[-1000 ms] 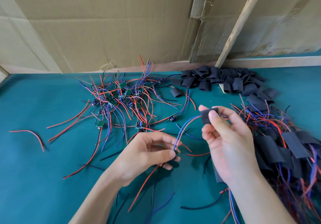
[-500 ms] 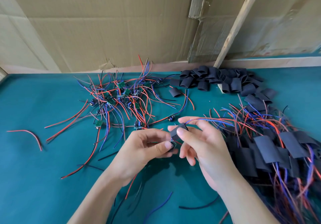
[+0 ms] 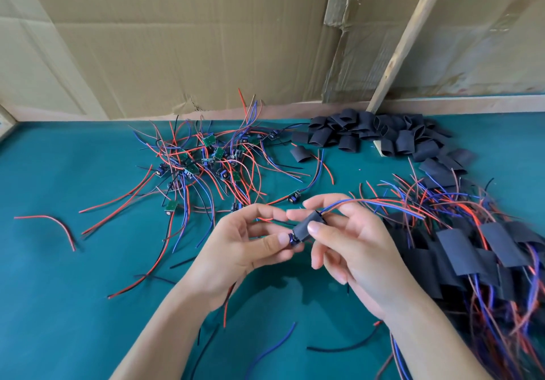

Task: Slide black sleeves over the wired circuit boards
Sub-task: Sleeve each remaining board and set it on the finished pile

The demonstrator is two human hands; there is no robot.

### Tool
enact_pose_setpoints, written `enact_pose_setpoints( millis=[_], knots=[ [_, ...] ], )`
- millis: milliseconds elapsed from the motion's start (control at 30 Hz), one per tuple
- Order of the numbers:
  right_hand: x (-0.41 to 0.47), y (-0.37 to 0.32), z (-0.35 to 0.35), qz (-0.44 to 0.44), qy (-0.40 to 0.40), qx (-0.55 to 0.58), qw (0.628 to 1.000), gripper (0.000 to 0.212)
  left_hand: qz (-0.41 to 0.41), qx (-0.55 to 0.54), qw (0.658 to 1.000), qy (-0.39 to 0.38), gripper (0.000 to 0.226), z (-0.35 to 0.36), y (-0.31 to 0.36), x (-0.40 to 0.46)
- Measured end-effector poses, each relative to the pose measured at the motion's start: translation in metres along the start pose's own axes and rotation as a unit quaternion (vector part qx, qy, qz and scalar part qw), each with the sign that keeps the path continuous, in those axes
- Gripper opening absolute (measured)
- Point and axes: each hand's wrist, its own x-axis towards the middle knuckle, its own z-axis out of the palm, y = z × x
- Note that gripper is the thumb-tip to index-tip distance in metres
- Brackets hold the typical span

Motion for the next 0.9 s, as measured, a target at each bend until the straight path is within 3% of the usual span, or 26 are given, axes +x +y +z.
enact_pose_setpoints(
  millis=[133,300,433,533,633,800,900],
  knots=[
    [0.000,0.005,0.007,0.012,-0.014,0.033,0.999,0.022,0.016,0.018,1.000,0.005,0.031,0.003,0.000,-0.001],
    [0.000,0.004,0.011,0.038,-0.017,0.146,0.988,0.024,0.053,0.032,0.998,0.007,0.038,0.002,-0.001,0.000],
    [0.000,0.005,0.012,0.064,-0.046,0.142,0.987,0.028,0.075,0.064,0.995,0.019,0.027,0.001,-0.002,0.001],
    [-0.001,0.005,0.017,0.084,-0.052,0.136,0.986,0.026,0.083,0.088,0.992,0.037,0.033,0.004,-0.002,0.001],
    [-0.002,0.000,0.019,0.086,-0.019,0.077,0.993,0.017,0.075,0.105,0.991,0.034,0.033,0.006,-0.004,0.001],
    [-0.006,-0.034,-0.006,0.092,0.082,-0.094,0.988,0.017,0.002,0.092,0.995,-0.048,0.024,0.010,-0.007,-0.002],
    [-0.023,-0.072,-0.041,0.096,0.083,-0.198,0.972,0.023,-0.002,0.093,0.995,-0.022,0.021,0.010,-0.006,-0.002]
  ],
)
